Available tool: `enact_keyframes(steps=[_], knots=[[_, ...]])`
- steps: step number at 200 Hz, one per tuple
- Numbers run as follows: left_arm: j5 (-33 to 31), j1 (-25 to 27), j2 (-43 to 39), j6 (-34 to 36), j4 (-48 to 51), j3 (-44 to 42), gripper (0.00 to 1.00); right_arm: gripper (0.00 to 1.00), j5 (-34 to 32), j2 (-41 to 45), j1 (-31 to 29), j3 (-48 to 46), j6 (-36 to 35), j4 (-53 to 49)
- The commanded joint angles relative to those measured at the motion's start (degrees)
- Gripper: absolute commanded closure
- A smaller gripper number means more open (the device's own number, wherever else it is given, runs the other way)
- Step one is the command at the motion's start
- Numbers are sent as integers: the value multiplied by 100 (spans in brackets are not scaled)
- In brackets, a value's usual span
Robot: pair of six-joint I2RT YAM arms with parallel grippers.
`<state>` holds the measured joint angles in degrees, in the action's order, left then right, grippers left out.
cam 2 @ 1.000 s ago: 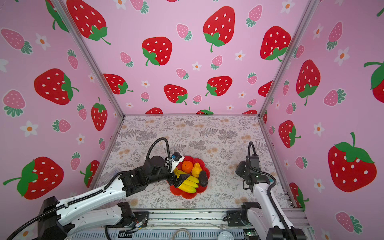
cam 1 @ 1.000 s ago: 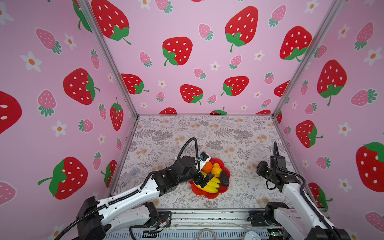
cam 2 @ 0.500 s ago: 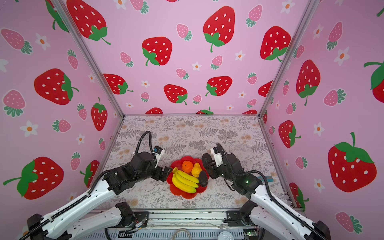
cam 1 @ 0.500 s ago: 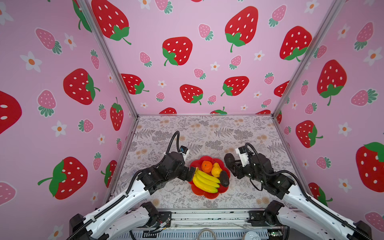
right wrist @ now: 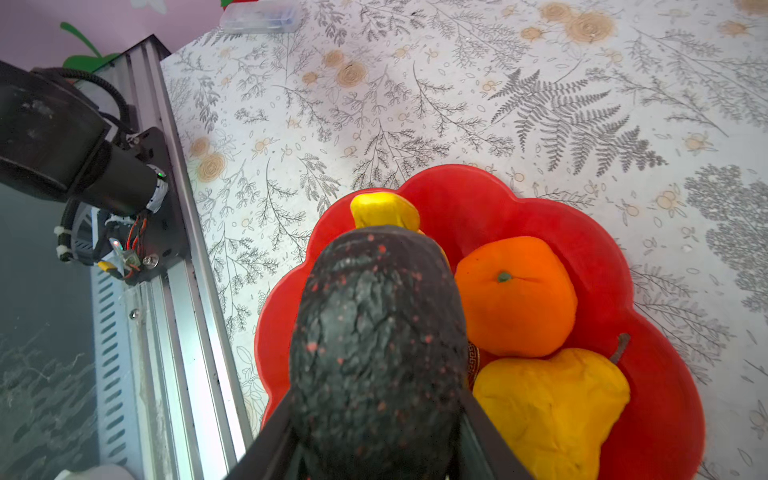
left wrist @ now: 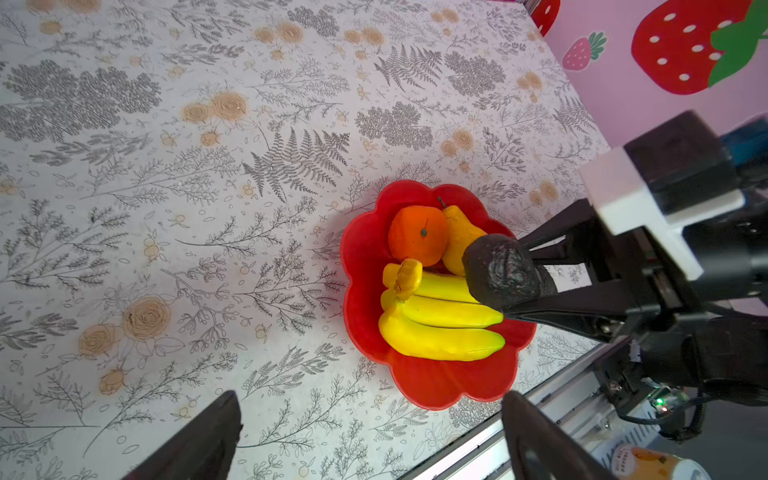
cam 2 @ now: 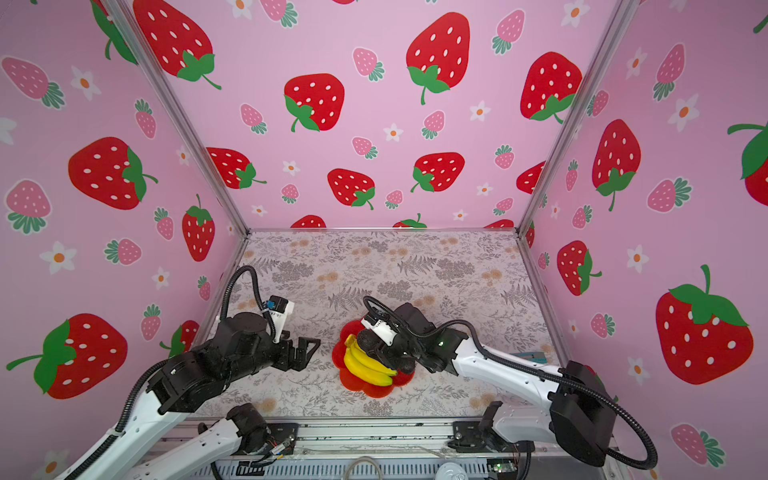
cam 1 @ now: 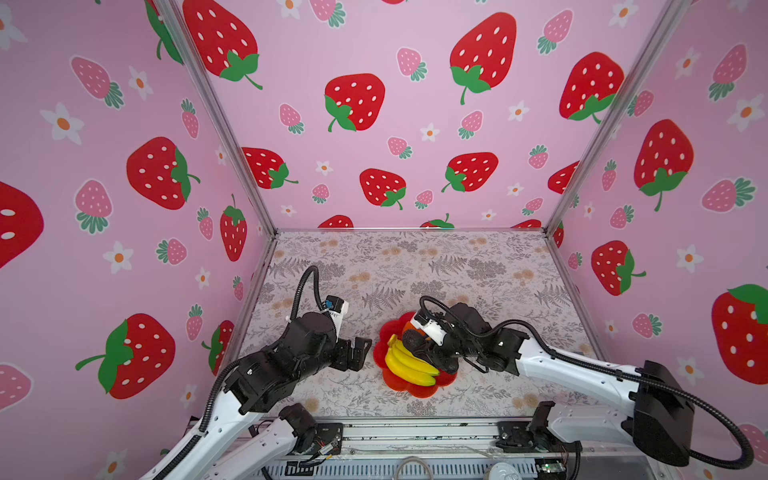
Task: Place and organize the fake fruits in the fruit bowl
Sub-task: 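Carry the second avocado to the bowl with the right gripper while the left gripper withdraws, then release the avocado in the bowl and raise the right gripper away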
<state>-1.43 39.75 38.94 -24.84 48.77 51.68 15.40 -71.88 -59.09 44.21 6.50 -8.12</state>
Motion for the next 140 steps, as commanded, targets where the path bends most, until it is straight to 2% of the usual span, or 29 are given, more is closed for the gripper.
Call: enact_keyframes(steps=[1,40,140], knots=[[527,-81,41,-304,38,-90,1,58,533,-202,-125,298,-599,103],[574,-223,52,-210,36,-104,1,59,632,-744,-519,541,-886,-186],[662,-345,158,-148,-193,-317,1,57,640,-1215,-753,379,-980,-295]])
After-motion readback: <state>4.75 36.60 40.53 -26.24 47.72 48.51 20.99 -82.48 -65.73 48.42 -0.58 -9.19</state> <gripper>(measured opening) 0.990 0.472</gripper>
